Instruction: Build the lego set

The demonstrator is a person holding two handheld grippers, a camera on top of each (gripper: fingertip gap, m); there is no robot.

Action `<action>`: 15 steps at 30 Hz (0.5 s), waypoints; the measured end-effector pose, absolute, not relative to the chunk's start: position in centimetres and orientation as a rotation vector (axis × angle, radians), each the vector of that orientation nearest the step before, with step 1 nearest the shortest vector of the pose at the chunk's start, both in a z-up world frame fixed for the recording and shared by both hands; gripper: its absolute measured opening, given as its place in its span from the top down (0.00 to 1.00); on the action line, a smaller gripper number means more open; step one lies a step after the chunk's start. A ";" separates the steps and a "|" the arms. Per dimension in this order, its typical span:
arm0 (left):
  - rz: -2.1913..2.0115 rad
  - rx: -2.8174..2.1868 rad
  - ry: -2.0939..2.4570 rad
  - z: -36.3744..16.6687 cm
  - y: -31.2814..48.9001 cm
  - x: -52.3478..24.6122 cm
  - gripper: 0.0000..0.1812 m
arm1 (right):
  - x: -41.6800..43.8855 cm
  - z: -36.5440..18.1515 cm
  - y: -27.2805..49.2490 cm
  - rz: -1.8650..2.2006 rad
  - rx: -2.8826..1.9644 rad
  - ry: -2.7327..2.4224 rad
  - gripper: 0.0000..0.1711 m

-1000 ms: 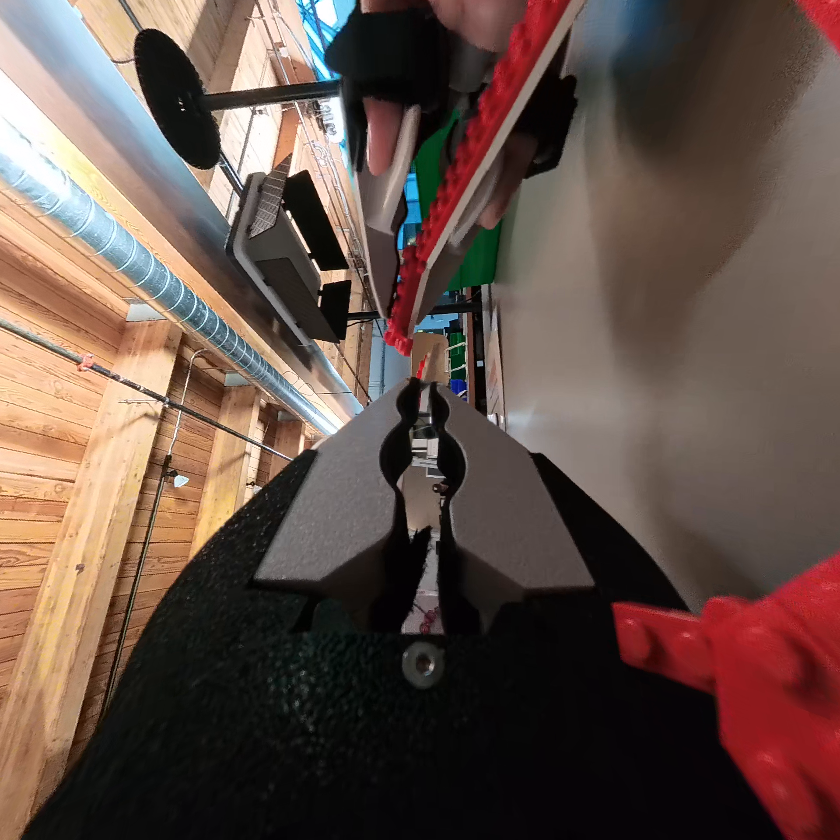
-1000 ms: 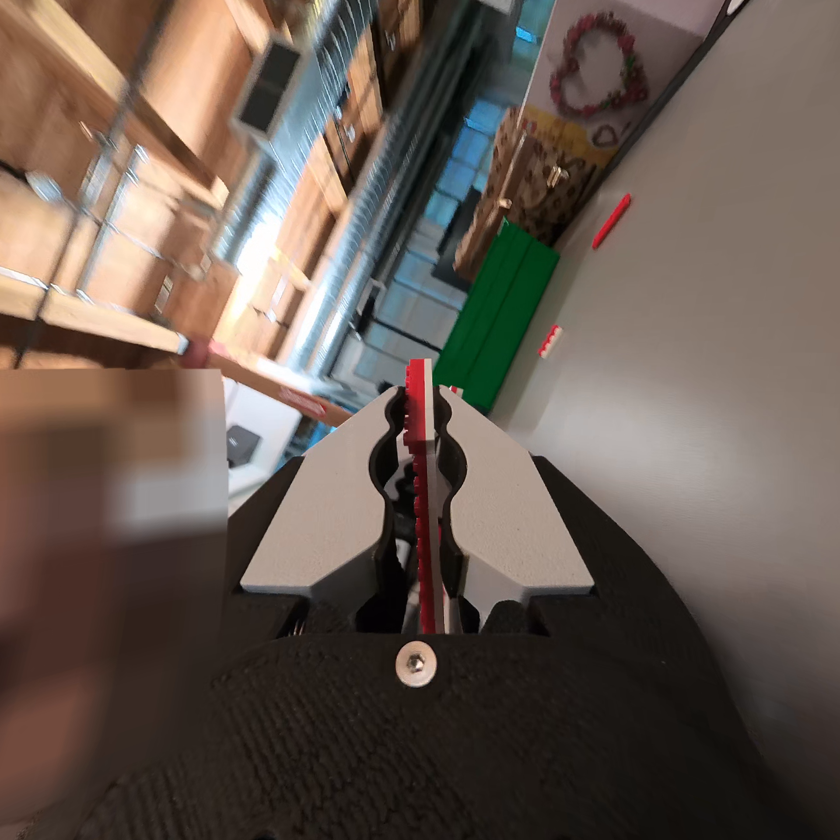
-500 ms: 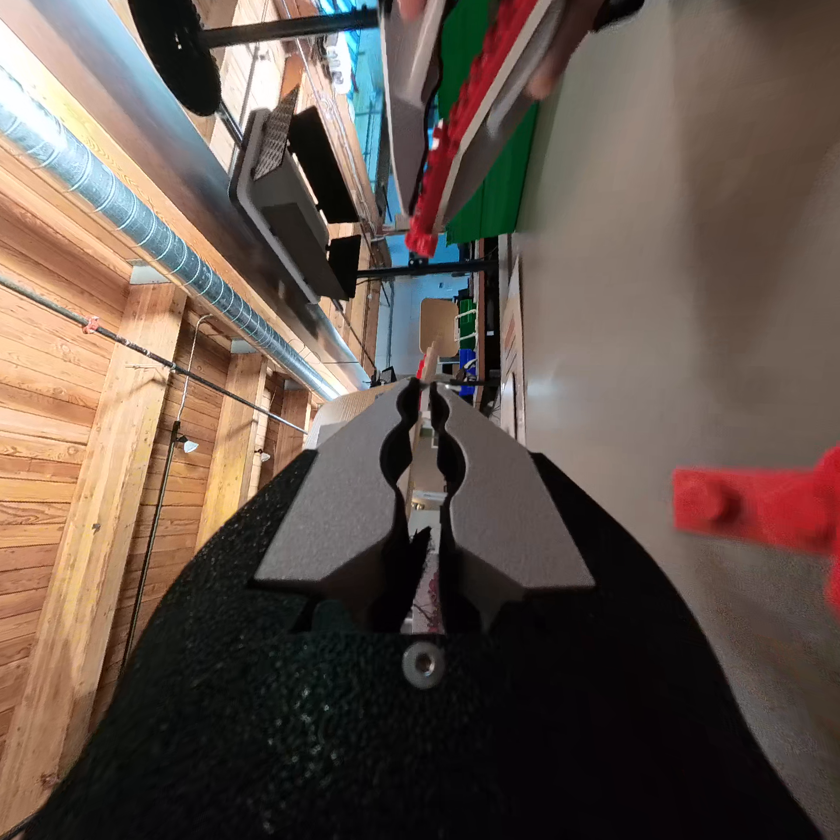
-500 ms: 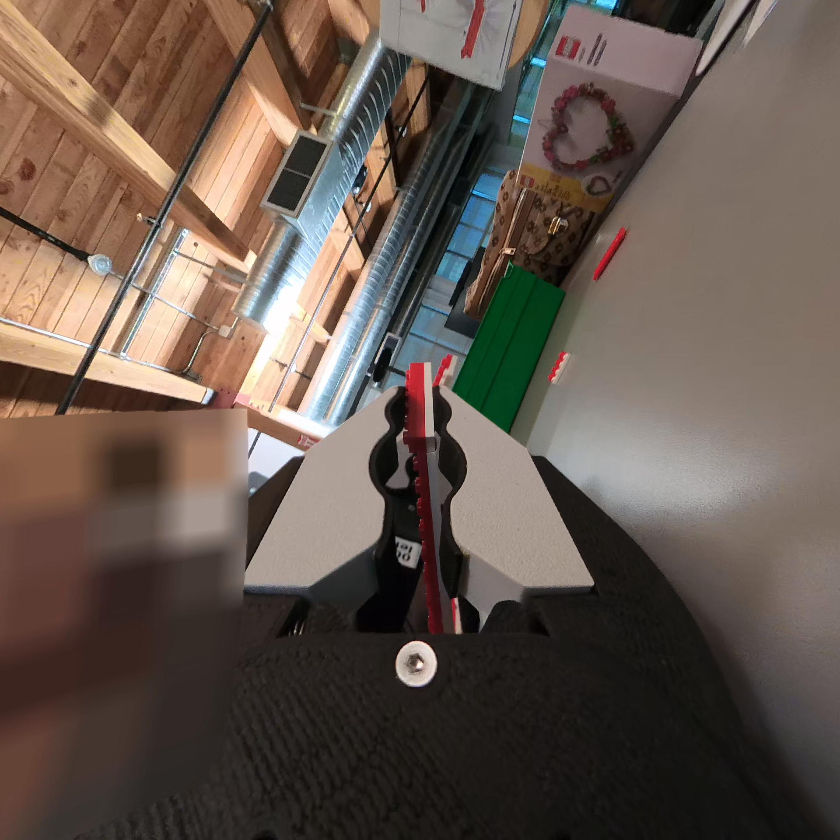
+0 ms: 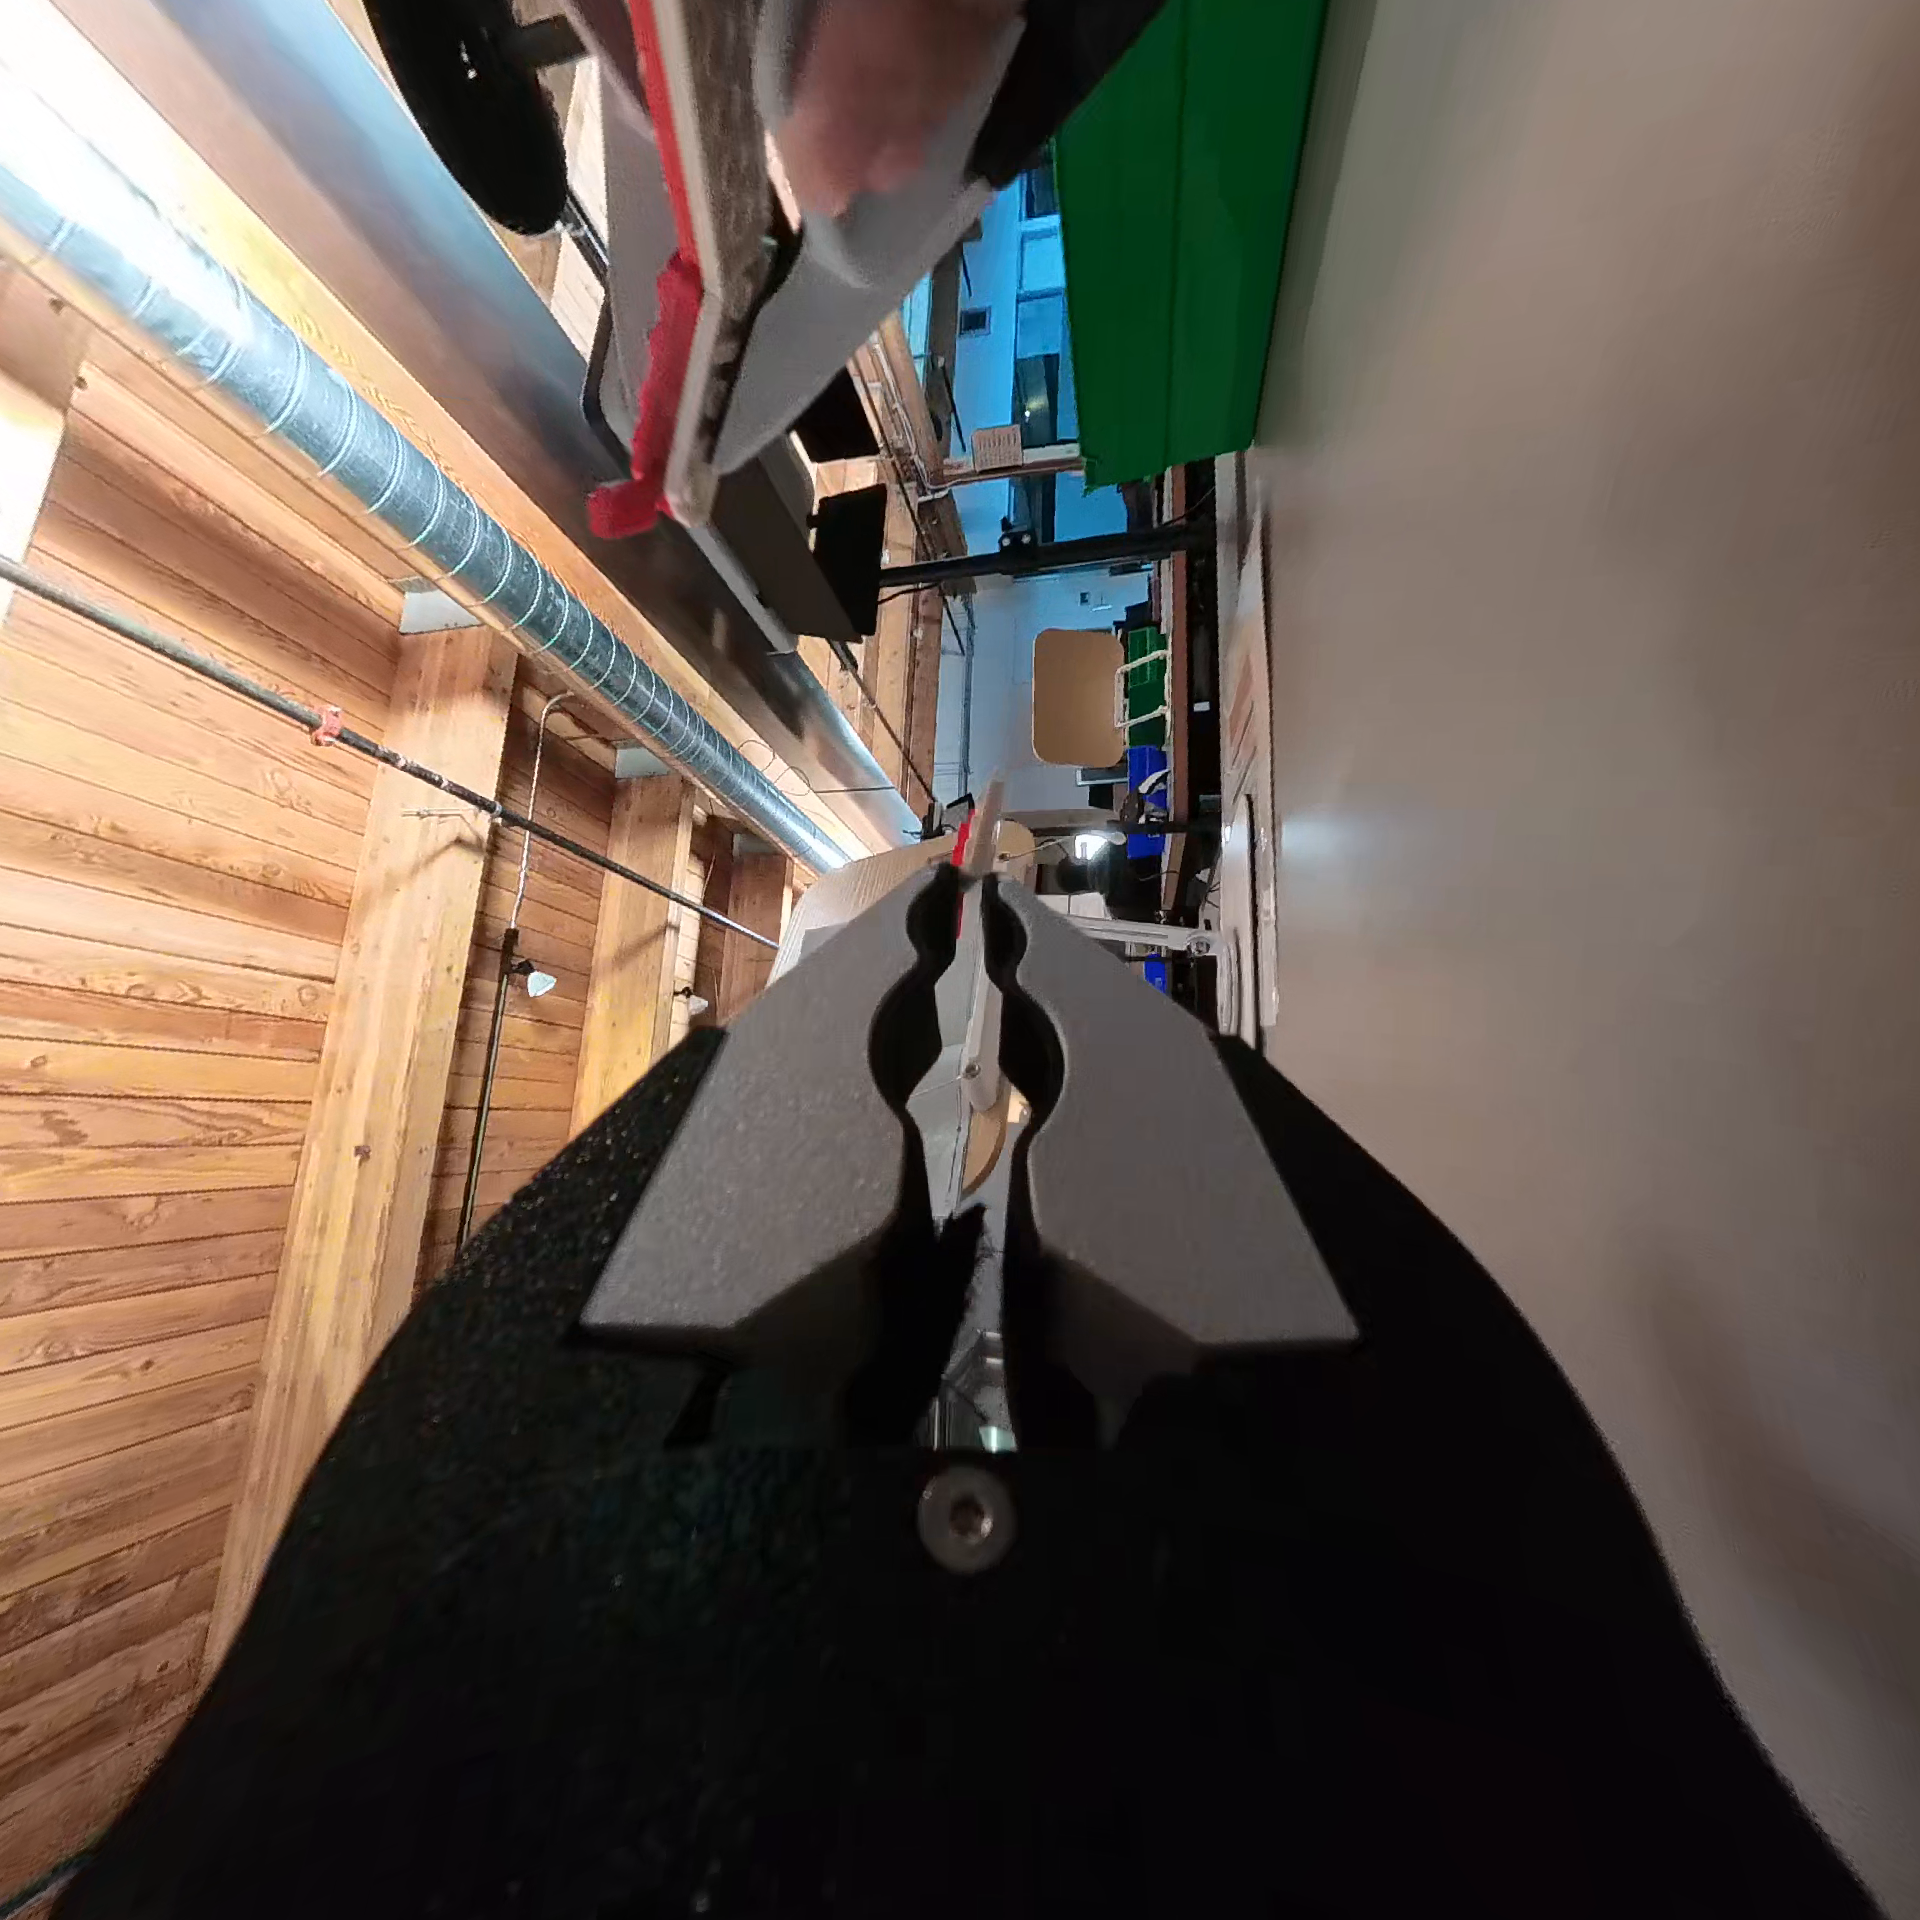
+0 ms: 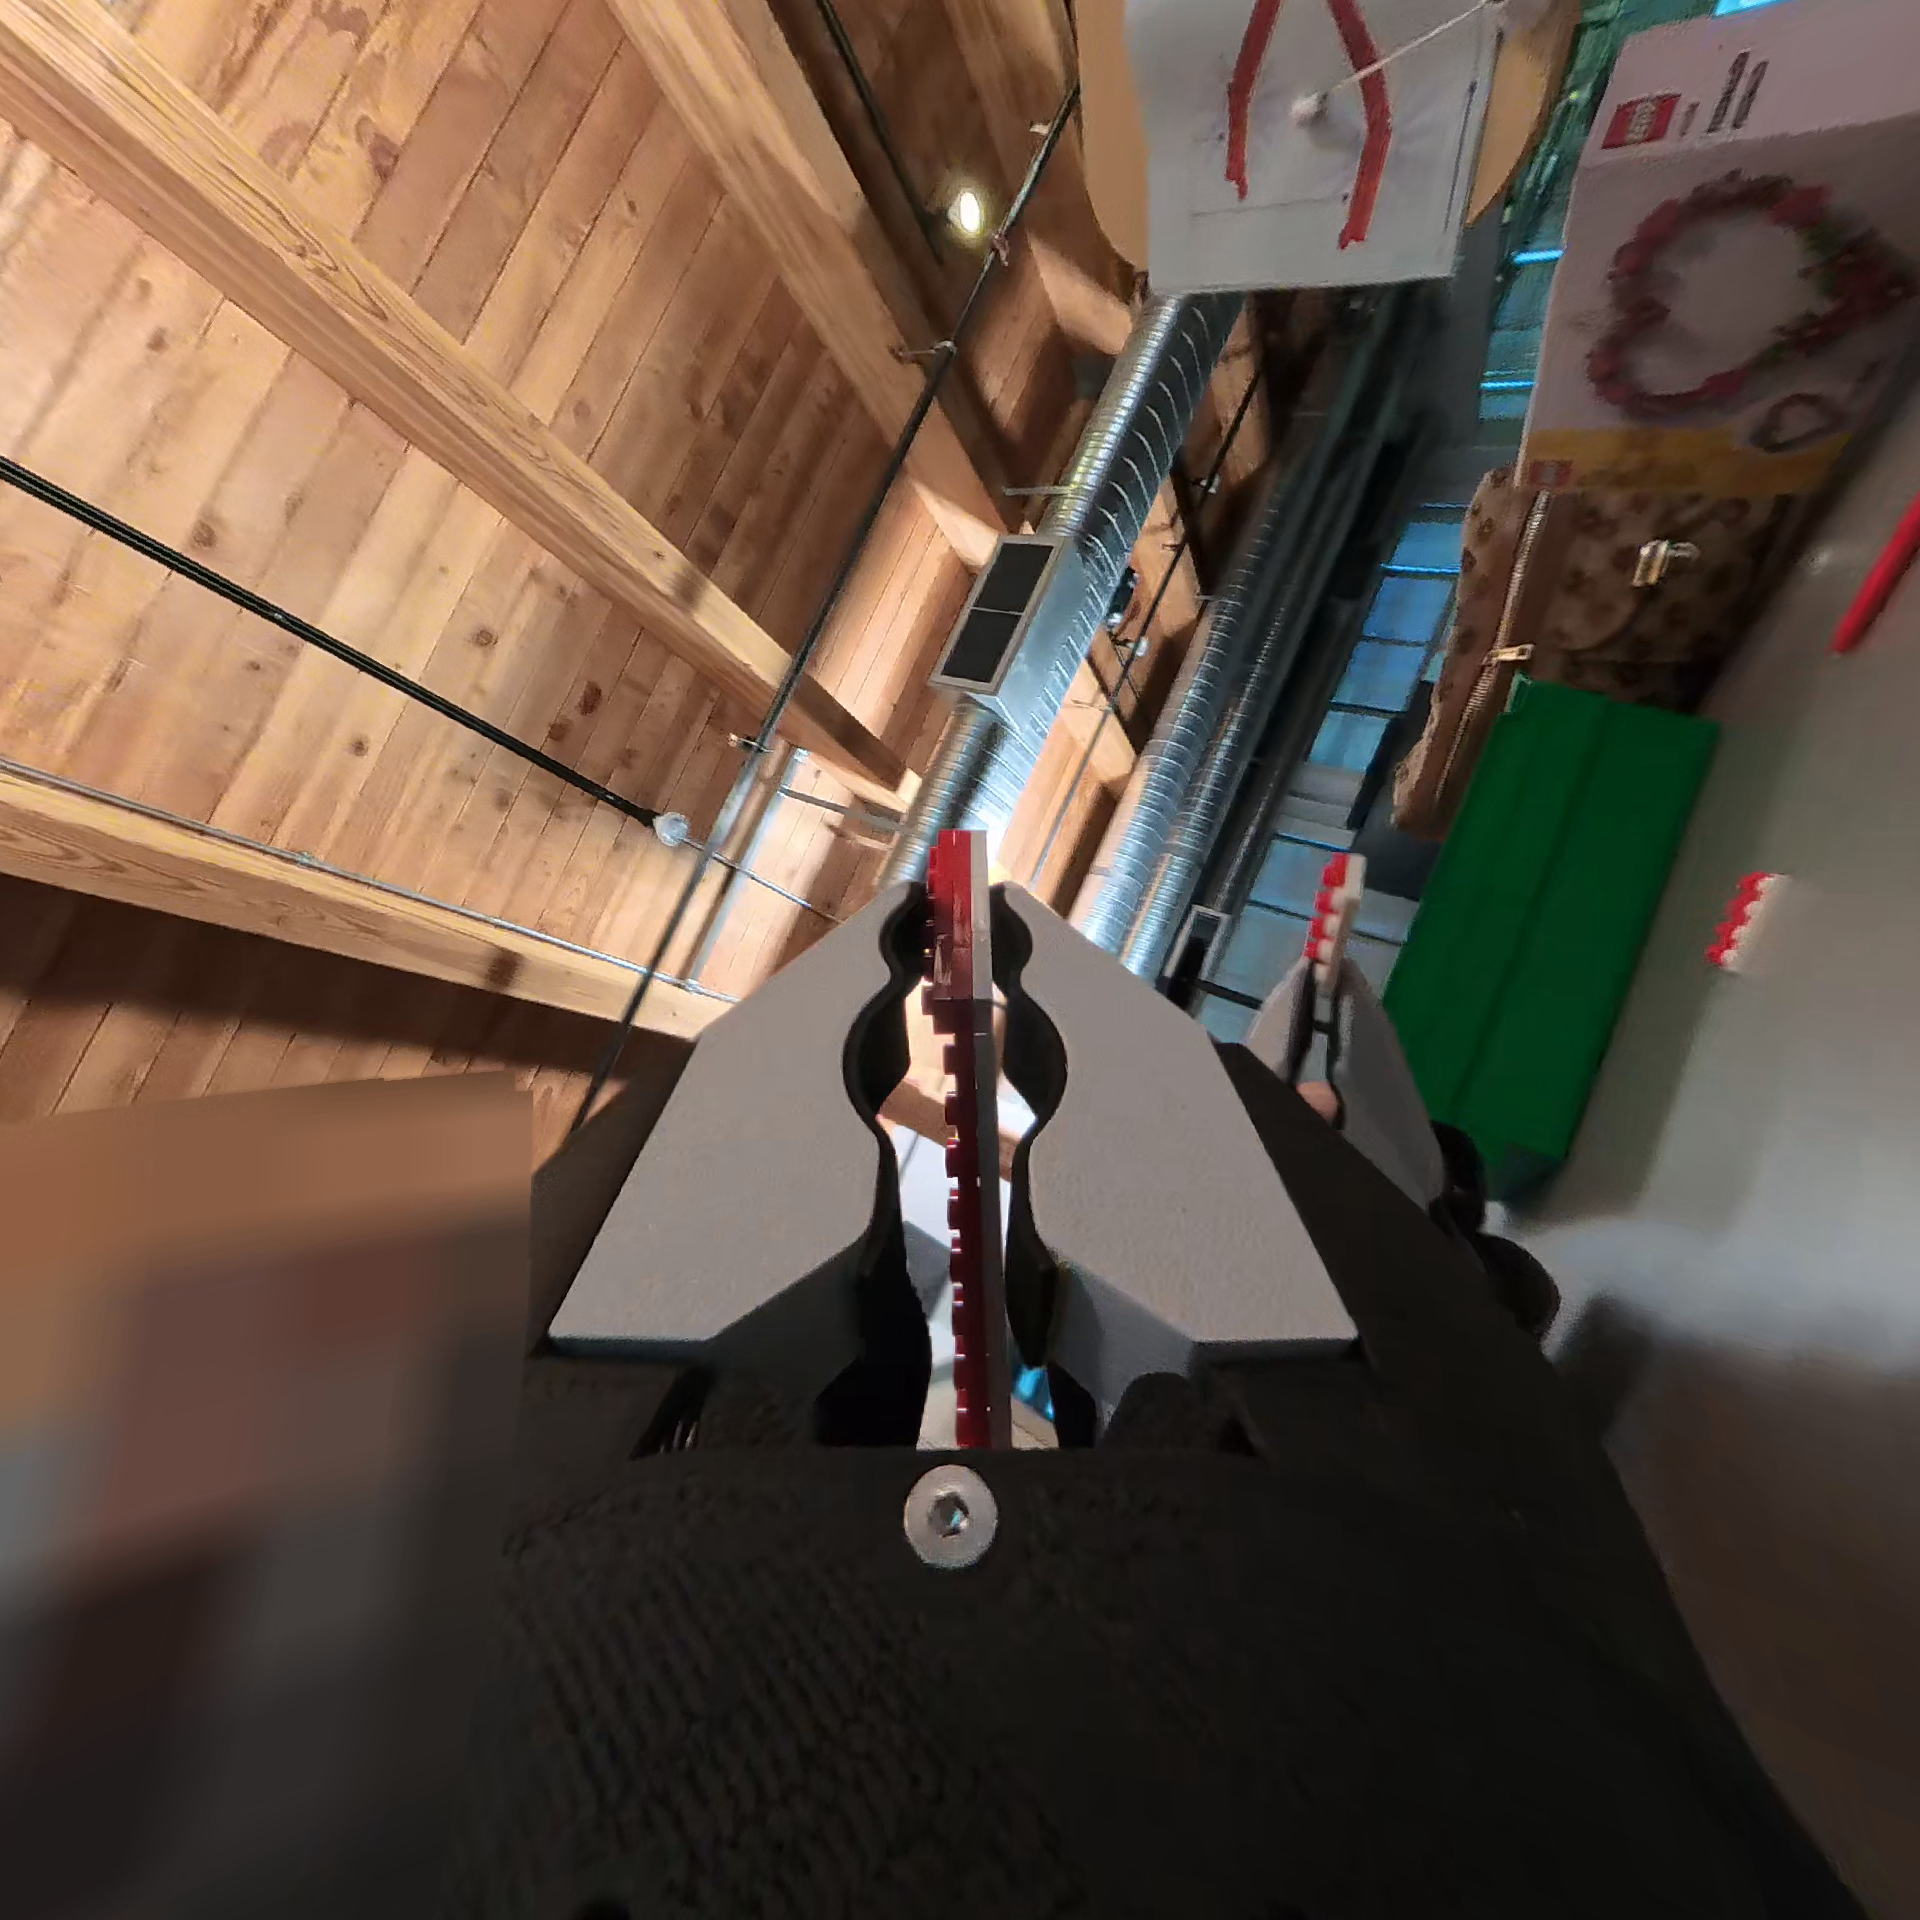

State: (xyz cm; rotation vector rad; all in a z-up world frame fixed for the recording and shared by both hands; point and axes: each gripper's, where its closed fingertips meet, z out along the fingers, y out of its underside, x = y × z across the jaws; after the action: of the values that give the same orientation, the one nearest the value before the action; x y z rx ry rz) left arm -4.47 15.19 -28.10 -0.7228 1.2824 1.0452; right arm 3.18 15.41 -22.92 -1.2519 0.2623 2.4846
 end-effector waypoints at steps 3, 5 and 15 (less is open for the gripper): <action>1.047 -0.721 1.272 -27.8 15.1 -4.1 0.99 | 2.6 -24.0 15.3 2.468 -1.321 0.257 0.94; 1.055 -0.694 1.293 -28.1 15.0 -3.3 0.99 | 2.5 -24.6 15.6 2.477 -1.337 0.278 0.94; 1.058 -0.686 1.251 -27.4 16.0 -1.3 0.99 | 1.8 -26.5 17.8 2.397 -1.315 0.479 0.94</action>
State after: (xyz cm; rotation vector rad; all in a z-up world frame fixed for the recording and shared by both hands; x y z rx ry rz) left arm -1.30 15.98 -27.38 -0.6864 1.2505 1.0583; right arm 1.77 17.84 -26.53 -1.3154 0.4789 2.3967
